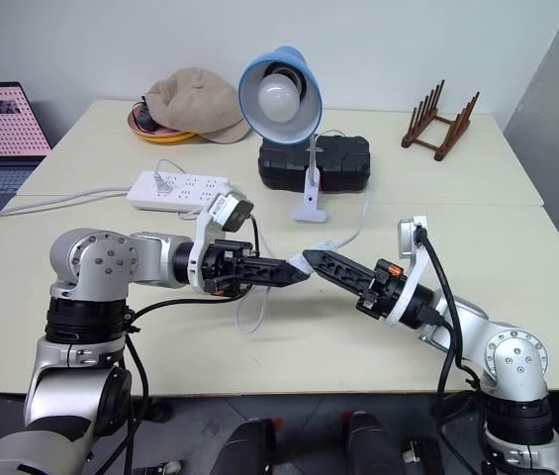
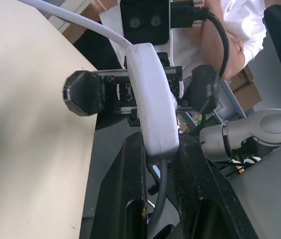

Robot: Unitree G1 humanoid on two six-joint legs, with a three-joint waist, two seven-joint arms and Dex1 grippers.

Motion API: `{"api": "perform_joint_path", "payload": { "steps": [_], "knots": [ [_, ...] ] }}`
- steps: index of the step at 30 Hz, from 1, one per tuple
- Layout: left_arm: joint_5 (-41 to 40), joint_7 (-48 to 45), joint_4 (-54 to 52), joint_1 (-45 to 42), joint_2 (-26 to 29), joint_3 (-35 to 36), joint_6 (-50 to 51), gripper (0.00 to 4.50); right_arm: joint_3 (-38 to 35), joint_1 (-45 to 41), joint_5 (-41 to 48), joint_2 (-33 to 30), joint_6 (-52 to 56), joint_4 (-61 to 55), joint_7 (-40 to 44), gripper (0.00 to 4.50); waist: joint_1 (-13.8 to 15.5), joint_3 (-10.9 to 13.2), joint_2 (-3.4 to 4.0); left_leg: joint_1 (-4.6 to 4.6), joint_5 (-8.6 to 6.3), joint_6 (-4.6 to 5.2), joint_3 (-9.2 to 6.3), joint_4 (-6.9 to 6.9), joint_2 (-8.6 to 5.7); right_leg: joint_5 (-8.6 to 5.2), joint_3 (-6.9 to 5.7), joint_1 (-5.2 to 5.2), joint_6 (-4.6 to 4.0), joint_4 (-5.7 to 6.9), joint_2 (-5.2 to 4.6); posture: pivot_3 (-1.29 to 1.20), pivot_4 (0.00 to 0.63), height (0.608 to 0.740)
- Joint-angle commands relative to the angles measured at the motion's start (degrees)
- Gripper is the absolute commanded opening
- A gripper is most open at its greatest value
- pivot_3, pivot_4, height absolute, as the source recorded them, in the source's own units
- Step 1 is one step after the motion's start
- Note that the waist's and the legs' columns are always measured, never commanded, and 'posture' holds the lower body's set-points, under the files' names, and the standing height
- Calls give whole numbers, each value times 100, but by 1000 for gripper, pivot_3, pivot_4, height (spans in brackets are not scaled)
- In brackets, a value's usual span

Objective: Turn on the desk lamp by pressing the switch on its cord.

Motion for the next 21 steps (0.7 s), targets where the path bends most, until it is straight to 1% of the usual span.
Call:
{"api": "perform_joint_path", "payload": {
  "steps": [1,2,6,9,10,12,18,21],
  "knots": [
    [-222,30,-132,-62,4,97,-112,390,22,-46,151,-81,-107,-166,110,2834,0,0,0,0,0,0,0,0,0,0,0,0,0,0,0,0,150,740],
    [-233,36,-127,-65,8,90,-120,390,24,-41,157,-80,-124,-166,95,2675,0,0,0,0,0,0,0,0,0,0,0,0,0,0,0,0,150,740],
    [-277,66,-123,-61,23,56,-155,390,55,-30,118,-135,-132,-182,146,1772,0,0,0,0,0,0,0,-1,0,0,0,0,0,-1,0,0,150,740],
    [-286,76,-115,-65,28,47,-166,390,74,-15,93,-165,-137,-190,179,1267,0,0,0,-1,0,0,1,0,0,0,1,0,0,-2,0,0,150,740],
    [-285,78,-107,-69,29,42,-171,390,80,-10,72,-174,-141,-194,185,988,0,0,0,-1,0,0,0,0,0,0,0,0,0,-2,0,0,150,740],
    [-276,72,-114,-62,38,10,-210,390,79,-5,47,-181,-173,-192,177,602,0,0,0,-1,0,0,0,-1,0,0,0,-1,0,-2,0,0,150,740],
    [-288,62,-139,-42,70,-66,-286,390,79,-23,10,-237,-195,-182,216,504,0,0,0,-1,0,0,1,-1,-1,0,0,-1,0,-3,0,0,150,740],
    [-111,-15,-126,-28,176,-237,-530,390,69,-7,-59,-355,-171,-250,189,503,1,0,0,-1,0,0,1,-1,0,-1,1,-1,-1,-3,0,0,150,740]
  ]
}}
